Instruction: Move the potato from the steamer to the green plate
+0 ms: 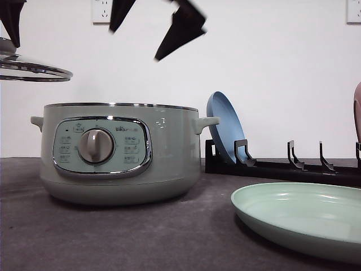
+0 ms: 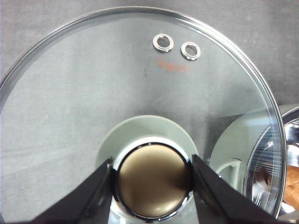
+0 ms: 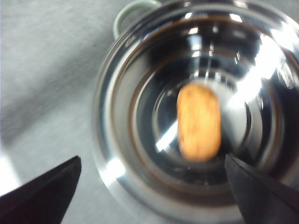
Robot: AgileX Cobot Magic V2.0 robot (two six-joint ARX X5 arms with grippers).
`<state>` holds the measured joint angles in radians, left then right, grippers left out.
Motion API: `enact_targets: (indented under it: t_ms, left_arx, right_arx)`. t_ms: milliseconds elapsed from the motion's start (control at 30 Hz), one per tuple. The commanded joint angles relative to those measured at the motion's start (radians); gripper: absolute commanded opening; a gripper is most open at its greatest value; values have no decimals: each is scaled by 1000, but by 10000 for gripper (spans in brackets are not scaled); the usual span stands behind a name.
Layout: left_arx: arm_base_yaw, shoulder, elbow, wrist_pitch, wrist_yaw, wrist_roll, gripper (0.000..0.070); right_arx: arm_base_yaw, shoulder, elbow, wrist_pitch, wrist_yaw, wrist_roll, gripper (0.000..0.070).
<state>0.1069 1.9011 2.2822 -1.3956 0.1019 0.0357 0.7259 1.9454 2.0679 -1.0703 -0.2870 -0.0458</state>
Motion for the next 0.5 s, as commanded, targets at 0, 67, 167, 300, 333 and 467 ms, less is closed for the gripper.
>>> enact_targets:
  t_ms: [0,67,167,300,333,467]
  left_arx:
    - [6,-16,47,25,1,9,0]
    - [7,-16,47,23,1,9,0]
    - [7,-16,47,22,1,9,0]
    - [7,-16,47,19,1,9,0]
    - [7,-16,47,18,2,9,0]
    - [7,-16,47,19,2,9,0]
  right_arx:
    - [5,69,59,0,4,-56,622]
    - [-1,121,89,4,6,-69,622]
    - [-8,177,102,33,8,-79,622]
    - [-10,226,102,70,38,-109,622]
    - [-10,235,102,74,53,-121,622]
    - [-10,265,102,100,80,-148,622]
